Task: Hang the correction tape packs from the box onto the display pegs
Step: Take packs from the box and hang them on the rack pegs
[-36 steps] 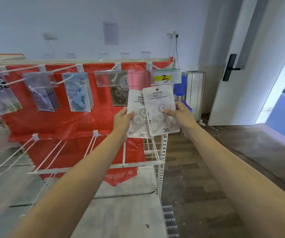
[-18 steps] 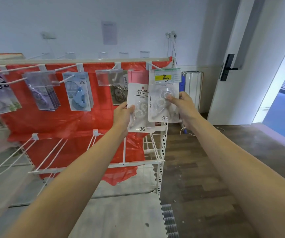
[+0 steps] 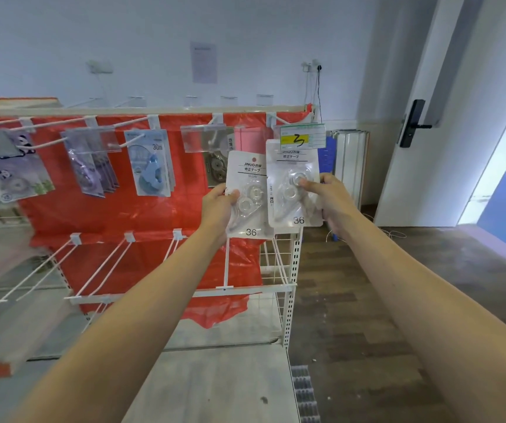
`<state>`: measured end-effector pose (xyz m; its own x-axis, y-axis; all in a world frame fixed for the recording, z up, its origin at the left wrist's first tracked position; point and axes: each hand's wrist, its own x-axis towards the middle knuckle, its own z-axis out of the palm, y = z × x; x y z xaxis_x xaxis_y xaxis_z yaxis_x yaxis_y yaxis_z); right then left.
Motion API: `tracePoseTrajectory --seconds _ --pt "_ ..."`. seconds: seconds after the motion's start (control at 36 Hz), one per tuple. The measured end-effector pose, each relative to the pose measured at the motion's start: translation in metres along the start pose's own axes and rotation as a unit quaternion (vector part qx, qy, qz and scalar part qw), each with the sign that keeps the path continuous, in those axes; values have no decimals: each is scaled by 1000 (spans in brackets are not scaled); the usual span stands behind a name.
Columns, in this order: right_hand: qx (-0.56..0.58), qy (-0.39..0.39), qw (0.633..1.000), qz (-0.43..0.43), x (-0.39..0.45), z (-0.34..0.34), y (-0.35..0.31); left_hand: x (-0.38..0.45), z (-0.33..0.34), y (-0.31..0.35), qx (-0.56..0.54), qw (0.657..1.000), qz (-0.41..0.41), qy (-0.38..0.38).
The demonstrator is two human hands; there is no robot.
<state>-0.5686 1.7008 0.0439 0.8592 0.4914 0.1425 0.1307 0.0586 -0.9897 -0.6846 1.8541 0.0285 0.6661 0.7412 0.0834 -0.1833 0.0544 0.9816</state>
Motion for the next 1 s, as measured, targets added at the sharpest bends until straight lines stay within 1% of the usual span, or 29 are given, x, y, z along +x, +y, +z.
tracePoseTrajectory --seconds 0.11,0.28,0.33,0.39,0.47,0.53,0.67,0.83,1.0 --pt "12 19 1000 1 2 0 2 -5 2 3 2 1000 5 0" --pt "-36 30 999 -15 16 7 -18 -10 7 6 9 1000 13 -4" --pt "-46 15 999 -12 19 6 -19 -11 8 7 12 1000 18 -6" --pt "-59 21 998 -3 15 2 -16 -12 9 7 15 1000 22 -7" --pt "-83 28 996 6 11 -3 -4 -15 6 5 27 999 20 -1" --pt "-79 30 996 10 12 -4 0 -16 4 3 30 999 20 2" --pt "-92 25 995 6 14 1 -2 -17 3 6 37 999 28 9" --pt "-90 43 995 1 12 4 0 -17 -6 9 61 997 44 31" --pt "-146 65 987 -3 19 12 1 -11 -19 7 82 995 31 52"
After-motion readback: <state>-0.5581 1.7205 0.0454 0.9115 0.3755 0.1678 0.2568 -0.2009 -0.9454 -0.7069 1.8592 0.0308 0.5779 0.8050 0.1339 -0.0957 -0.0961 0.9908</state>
